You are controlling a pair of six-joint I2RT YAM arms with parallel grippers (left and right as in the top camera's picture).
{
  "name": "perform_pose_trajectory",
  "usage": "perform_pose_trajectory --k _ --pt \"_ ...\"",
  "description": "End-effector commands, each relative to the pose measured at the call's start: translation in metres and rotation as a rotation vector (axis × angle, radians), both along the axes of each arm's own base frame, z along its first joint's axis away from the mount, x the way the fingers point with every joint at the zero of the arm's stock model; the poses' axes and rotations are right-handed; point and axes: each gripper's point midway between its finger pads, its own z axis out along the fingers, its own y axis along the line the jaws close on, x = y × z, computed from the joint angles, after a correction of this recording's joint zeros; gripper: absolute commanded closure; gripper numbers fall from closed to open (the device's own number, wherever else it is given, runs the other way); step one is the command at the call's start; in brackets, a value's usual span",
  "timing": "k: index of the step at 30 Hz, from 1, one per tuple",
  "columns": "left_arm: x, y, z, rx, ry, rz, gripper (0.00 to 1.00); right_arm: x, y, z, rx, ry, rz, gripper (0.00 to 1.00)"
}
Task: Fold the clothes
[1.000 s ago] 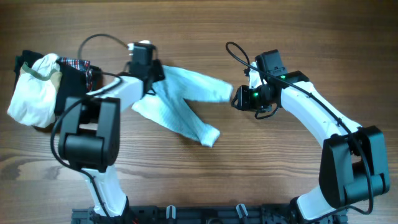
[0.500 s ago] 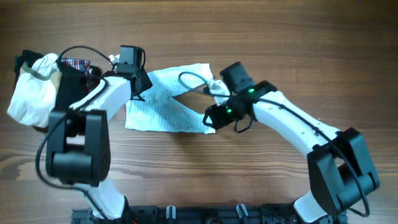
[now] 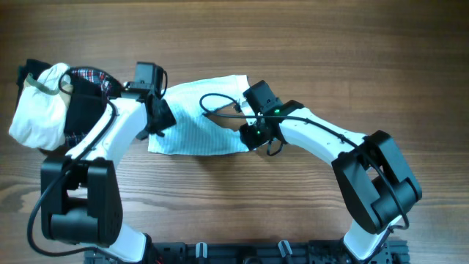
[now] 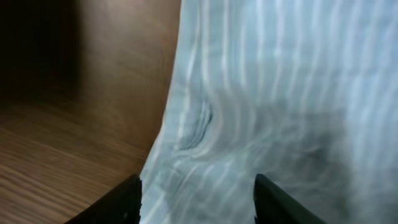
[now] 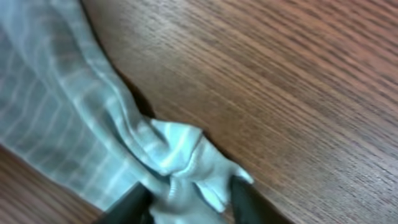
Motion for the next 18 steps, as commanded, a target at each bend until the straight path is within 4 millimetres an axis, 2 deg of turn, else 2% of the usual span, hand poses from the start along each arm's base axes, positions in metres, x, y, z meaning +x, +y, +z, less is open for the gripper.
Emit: perform_pose_trajectory --k 1,4,6,8,11,13,15,16,18 --pt "-0.033 -0.013 -0.036 -0.083 0.117 -0.009 0.45 -0.003 -0.01 -0.02 -0.049 0.047 -0.094 0.74" --pt "-0.049 -0.012 -0.054 -0.09 0.146 -0.009 0.45 -0.004 -0.011 -0.02 -0.052 0.051 -0.094 0.76" --pt "-0.055 -0.011 -0.058 -0.087 0.156 -0.009 0.45 -0.006 -0.013 -0.02 -0.062 0.058 -0.093 0.76" --pt "-0.058 -0.011 -0.059 -0.082 0.167 -0.038 0.45 -0.004 -0.03 -0.023 -0.137 0.046 -0.119 0.75" --pt "-0.063 -0.011 -0.06 -0.081 0.186 -0.037 0.46 0.001 -0.047 -0.024 -0.193 0.036 -0.153 0.48" --pt "-0.066 -0.01 -0.06 -0.079 0.199 -0.044 0.46 0.002 -0.06 -0.025 -0.214 0.05 -0.182 0.37" --pt "-0.069 -0.008 -0.059 -0.067 0.214 -0.057 0.46 0.007 -0.077 -0.026 -0.237 0.058 -0.25 0.32" --pt "-0.073 -0.007 -0.059 -0.059 0.229 -0.056 0.46 0.009 -0.083 -0.026 -0.217 0.077 -0.274 0.35" --pt "-0.076 -0.006 -0.059 -0.055 0.243 -0.055 0.46 0.003 -0.071 -0.025 -0.122 0.132 -0.212 0.38"
